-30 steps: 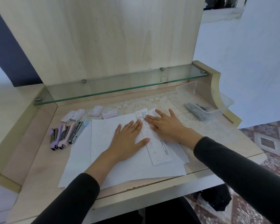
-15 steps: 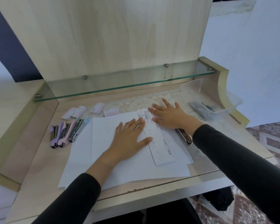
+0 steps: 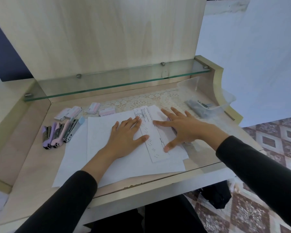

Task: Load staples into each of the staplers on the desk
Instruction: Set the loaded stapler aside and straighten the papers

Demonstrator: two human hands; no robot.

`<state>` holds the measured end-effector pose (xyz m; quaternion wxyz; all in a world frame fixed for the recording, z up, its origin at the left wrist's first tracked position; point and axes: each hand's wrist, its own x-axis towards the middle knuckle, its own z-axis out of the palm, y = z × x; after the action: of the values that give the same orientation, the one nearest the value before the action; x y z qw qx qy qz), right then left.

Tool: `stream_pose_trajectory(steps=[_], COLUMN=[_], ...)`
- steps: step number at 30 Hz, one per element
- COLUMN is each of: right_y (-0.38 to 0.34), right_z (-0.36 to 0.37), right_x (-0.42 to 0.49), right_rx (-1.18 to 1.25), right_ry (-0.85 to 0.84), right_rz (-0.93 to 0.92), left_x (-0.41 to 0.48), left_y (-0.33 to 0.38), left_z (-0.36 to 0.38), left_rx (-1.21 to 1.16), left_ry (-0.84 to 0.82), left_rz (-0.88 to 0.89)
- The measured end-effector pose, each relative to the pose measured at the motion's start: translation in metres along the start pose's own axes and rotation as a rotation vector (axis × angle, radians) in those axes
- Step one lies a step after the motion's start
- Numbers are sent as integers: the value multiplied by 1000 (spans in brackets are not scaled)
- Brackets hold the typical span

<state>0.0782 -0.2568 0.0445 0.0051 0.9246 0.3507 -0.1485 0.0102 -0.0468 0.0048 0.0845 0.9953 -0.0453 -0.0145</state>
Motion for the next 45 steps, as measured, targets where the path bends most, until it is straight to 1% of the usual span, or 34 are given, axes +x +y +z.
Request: stream_pose_trajectory(steps=[5, 7, 8, 9, 11, 12, 14, 16, 19, 21, 23, 26, 27, 29, 31, 36, 41, 43, 45], right_y=[0, -1, -2, -3, 2, 5, 10, 10, 3, 2, 4, 7, 8, 11, 15, 19, 19, 17, 15], right_z=[4, 5, 7, 7, 12, 14, 17, 17, 14, 15, 14, 12, 11, 8, 3, -12, -18, -21, -24], right_x=[-20, -25, -27, -31, -31, -30, -25, -21, -19, -17, -16, -19, -20, -19, -15, -4, 15, 22, 27], right_rx=[20, 78, 145, 235, 392, 402, 325, 320, 350, 386, 444, 637, 702, 795, 853, 899, 775, 750, 787], right_ry=[-31, 7, 79, 195, 434, 486, 470, 470, 505, 537, 560, 557, 553, 545, 524, 424, 427, 437, 416], right_rz=[37, 36, 39, 60, 159, 229, 352, 385, 341, 315, 294, 251, 232, 207, 182, 85, 59, 81, 86], left_x=[0, 0, 0, 0, 3, 6, 13, 23, 42, 55, 65, 75, 77, 77, 78, 78, 76, 74, 72], left_y=[0, 1, 1, 1, -1, -2, -3, -4, -3, -3, -4, -6, -6, -6, -5, -1, -5, -5, -5], left_z=[1, -1, -3, -7, -16, -21, -31, -39, -43, -41, -38, -33, -32, -29, -28, -37, -49, -52, -53], left_rx=[13, 19, 25, 37, 52, 35, -86, -216, -181, -139, -124, -129, -157, -265, -356, -526, -731, -767, -738], left_ry=[-16, -29, -30, -32, -48, -57, -51, 8, 108, 114, 70, 21, 31, 105, 173, 217, 267, 273, 255], left_rz=[10, 16, 21, 32, 45, 44, 24, 9, -9, -49, -101, -155, -163, -172, -170, -108, -53, -27, 1])
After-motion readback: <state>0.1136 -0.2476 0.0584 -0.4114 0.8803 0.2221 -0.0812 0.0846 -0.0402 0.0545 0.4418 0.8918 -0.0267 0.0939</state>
